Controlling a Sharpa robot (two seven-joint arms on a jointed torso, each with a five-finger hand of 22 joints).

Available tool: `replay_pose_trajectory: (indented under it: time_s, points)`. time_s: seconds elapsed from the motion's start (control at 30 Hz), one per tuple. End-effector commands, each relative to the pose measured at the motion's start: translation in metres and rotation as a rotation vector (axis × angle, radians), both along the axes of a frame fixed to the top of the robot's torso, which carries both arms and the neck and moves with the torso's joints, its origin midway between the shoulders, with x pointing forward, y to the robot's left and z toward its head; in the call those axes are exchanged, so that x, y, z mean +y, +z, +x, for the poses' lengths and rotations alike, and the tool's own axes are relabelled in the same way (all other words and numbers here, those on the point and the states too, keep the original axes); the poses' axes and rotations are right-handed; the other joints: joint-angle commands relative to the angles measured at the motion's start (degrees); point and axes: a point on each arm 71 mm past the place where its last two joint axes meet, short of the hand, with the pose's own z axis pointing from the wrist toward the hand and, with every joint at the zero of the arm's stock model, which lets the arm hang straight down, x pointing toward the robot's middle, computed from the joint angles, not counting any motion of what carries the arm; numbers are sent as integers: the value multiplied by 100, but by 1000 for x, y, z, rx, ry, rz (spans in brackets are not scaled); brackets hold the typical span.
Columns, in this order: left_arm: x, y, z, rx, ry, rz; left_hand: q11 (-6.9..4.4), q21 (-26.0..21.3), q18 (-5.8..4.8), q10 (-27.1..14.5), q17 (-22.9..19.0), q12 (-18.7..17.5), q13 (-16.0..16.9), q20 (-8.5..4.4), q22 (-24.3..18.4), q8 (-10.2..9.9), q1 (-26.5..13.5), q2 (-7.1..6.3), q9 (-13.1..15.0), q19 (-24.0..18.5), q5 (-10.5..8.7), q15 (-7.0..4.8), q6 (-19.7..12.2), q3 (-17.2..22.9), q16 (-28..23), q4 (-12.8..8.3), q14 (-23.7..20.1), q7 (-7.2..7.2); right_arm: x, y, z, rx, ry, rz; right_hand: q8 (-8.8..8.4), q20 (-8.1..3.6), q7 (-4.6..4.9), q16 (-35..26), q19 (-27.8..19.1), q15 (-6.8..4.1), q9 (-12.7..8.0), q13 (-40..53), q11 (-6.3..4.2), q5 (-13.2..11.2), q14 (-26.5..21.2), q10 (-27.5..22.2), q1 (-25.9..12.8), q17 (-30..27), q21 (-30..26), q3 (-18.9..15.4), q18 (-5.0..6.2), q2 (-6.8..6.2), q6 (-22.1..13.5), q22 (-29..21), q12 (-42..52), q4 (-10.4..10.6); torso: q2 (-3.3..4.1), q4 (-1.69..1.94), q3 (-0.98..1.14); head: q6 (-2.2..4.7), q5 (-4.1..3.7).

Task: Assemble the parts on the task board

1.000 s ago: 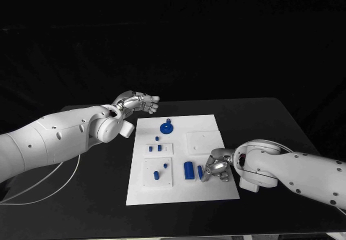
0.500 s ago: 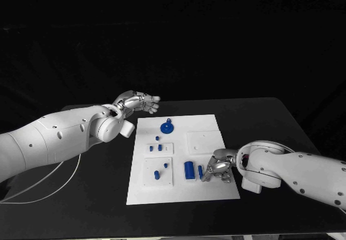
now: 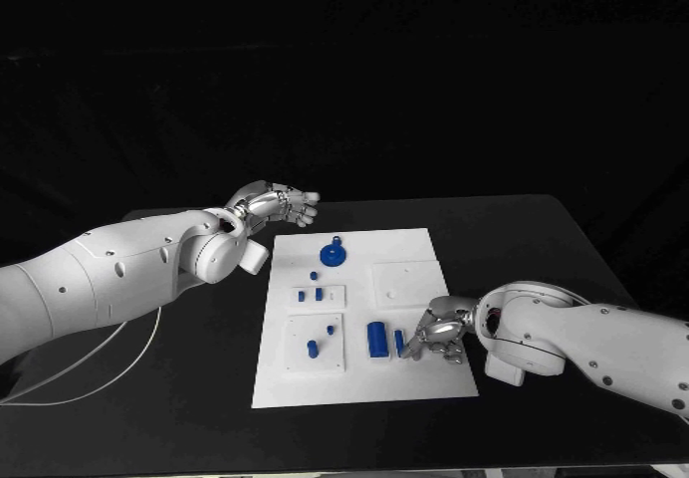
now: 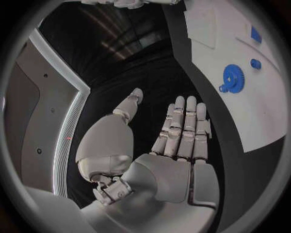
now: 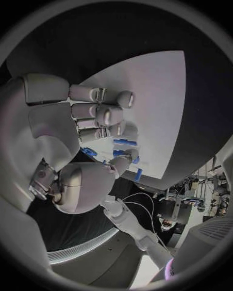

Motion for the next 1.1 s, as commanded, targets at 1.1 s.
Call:
replay_pose_trajectory:
  time_s: [1.1]
  points:
    - [18, 7, 28, -75, 218, -184, 58, -239, 32, -274, 102, -24, -53, 25, 7, 59, 92, 191, -40, 48, -37, 16, -15, -59, -182, -207, 15, -61, -66, 84, 157, -387, -504, 860, -430, 924, 605, -3462, -3488, 1364, -286, -2692, 897, 240, -2741, -1944, 1206, -1833, -2555, -16, -614, 289, -1197, -1017, -3296, -58, -238, -53, -81, 1031, -65]
